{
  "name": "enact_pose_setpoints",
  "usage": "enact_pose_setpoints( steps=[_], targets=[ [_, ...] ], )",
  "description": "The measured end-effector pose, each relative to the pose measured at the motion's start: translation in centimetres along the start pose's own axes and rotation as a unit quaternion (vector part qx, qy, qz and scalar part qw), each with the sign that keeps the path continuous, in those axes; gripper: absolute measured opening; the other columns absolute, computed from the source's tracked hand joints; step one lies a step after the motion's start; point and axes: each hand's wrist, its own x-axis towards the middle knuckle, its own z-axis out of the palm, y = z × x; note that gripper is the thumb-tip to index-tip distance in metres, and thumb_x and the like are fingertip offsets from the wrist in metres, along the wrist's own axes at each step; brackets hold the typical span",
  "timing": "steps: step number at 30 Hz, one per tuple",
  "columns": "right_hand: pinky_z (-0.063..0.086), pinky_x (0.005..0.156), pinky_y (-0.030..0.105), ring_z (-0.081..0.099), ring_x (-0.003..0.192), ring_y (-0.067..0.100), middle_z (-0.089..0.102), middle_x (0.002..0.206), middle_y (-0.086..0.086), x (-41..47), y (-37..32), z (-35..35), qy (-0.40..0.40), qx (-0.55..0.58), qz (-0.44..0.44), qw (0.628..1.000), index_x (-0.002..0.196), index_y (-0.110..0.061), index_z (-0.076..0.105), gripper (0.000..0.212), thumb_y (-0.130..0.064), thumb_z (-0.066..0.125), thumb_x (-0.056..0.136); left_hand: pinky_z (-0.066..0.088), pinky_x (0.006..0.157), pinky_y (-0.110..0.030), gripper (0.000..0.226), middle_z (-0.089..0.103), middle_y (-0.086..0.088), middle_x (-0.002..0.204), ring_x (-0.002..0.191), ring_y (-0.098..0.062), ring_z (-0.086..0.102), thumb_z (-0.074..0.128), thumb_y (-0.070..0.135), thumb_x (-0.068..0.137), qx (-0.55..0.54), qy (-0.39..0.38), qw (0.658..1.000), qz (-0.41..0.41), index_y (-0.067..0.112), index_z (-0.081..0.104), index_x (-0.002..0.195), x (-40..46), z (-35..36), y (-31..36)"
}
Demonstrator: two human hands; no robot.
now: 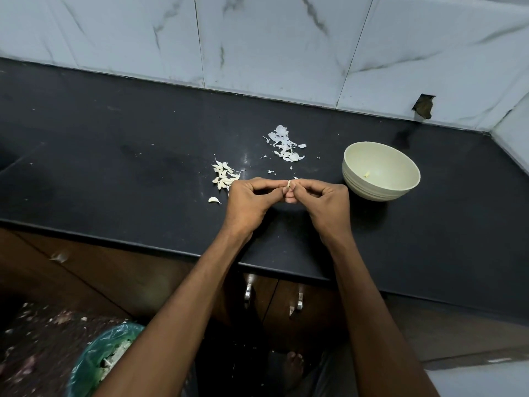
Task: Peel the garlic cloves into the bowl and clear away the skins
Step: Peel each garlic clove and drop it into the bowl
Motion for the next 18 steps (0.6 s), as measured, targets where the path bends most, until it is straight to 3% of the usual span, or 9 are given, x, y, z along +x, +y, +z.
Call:
enact_pose_setpoints(
  steps=[4, 9, 18],
  targets=[
    [0.063, 0.08, 0.032, 0.075, 0.076, 0.017, 0.08, 0.084, 0.011, 0.03, 0.0, 0.07, 0.005, 0.023, 0.007, 1.0, 0.097, -0.004, 0.081, 0.011, 0.001, 0.073, 0.093, 0.062, 0.09, -0.04, 0.018, 0.079, -0.018, 0.09, 0.084, -0.03, 0.077, 0.076, -0.007, 0.086, -0.022, -0.016, 1.0, -0.004, -0.003, 0.077, 0.103, 0.01, 0.05, 0.11],
    [0.062, 0.077, 0.03, 0.075, 0.075, 0.017, 0.08, 0.083, 0.009, 0.1, 0.08, 0.25, 0.008, 0.048, 0.023, 0.999, 0.098, -0.006, 0.08, 0.013, 0.003, 0.072, 0.093, 0.058, 0.098, -0.048, 0.035, 0.075, -0.024, 0.094, 0.088, -0.029, 0.072, 0.07, -0.008, 0.091, -0.026, -0.025, 0.999, 0.0, 0.003, 0.071, 0.124, 0.13, 0.13, 0.13],
    [0.061, 0.074, 0.027, 0.076, 0.077, 0.022, 0.078, 0.083, 0.015, 0.34, 0.47, 0.36, 0.009, 0.078, 0.032, 0.996, 0.1, 0.002, 0.077, 0.009, 0.004, 0.07, 0.094, 0.056, 0.102, -0.05, 0.022, 0.077, -0.02, 0.099, 0.09, -0.024, 0.073, 0.073, -0.002, 0.091, -0.037, -0.005, 0.999, -0.036, -0.005, 0.074, 0.113, 0.27, 0.11, 0.29]
  ],
)
